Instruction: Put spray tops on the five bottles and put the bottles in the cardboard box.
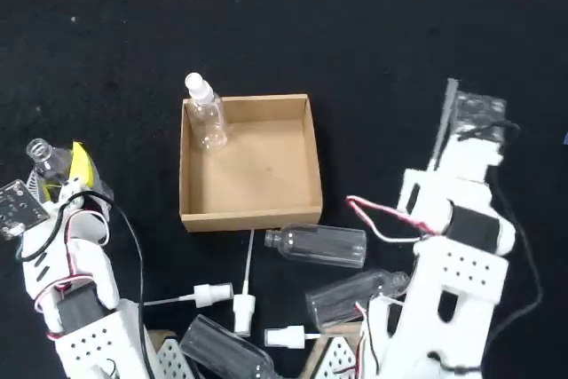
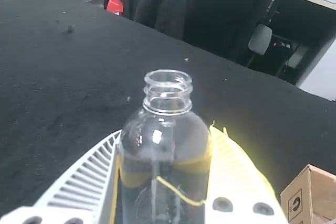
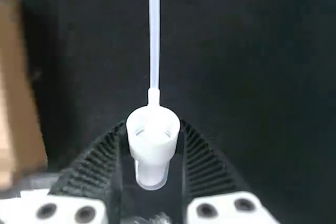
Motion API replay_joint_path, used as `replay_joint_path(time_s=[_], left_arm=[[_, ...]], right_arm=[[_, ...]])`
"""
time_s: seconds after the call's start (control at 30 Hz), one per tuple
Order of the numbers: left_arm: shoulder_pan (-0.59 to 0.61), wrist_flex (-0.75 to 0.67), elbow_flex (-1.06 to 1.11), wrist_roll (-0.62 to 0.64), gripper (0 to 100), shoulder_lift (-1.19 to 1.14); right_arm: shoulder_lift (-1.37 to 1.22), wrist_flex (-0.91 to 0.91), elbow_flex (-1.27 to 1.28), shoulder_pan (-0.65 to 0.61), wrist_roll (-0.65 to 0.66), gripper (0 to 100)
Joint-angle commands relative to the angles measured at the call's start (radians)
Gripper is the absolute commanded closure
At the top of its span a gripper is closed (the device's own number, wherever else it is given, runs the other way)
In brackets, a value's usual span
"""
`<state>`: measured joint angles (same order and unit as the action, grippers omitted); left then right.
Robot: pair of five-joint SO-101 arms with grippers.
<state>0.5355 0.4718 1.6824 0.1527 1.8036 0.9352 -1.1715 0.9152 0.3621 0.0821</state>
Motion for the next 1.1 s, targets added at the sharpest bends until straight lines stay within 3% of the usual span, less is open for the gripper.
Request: replay_joint_path(time_s=[0.0, 0.23, 0.4, 0.47, 0.67, 0.83, 0.97, 1.07], left_arm=[[-0.012, -0.014, 0.016, -0.012, 97, 0.014], [-0.016, -0.014, 0.016, -0.012, 97, 0.015], [-0.012, -0.012, 0.016, -0.017, 97, 0.014], [-0.012, -0.012, 0.016, -0.017, 97, 0.014], [-0.012, -0.012, 0.016, -0.017, 97, 0.014], [-0.012, -0.012, 0.016, -0.015, 97, 0.014], [-0.012, -0.012, 0.016, -0.014, 97, 0.014], [-0.012, -0.012, 0.016, -0.014, 97, 0.014]], right_arm=[[-0.111, 0.132, 0.024, 0.061, -0.242, 90.1], [-0.275, 0.172, -0.005, 0.104, -0.473, 79.2], [-0.374, 0.068, -0.125, 0.104, -0.48, 76.2], [-0.395, 0.003, -0.205, 0.11, -0.425, 75.6], [-0.455, -0.025, -0.357, 0.199, 0.226, 75.8], [-0.518, 0.055, -0.334, 0.302, 0.572, 75.6], [-0.538, 0.043, -0.254, 0.311, 1.171, 75.4], [-0.533, -0.015, -0.205, 0.311, 1.491, 75.3]])
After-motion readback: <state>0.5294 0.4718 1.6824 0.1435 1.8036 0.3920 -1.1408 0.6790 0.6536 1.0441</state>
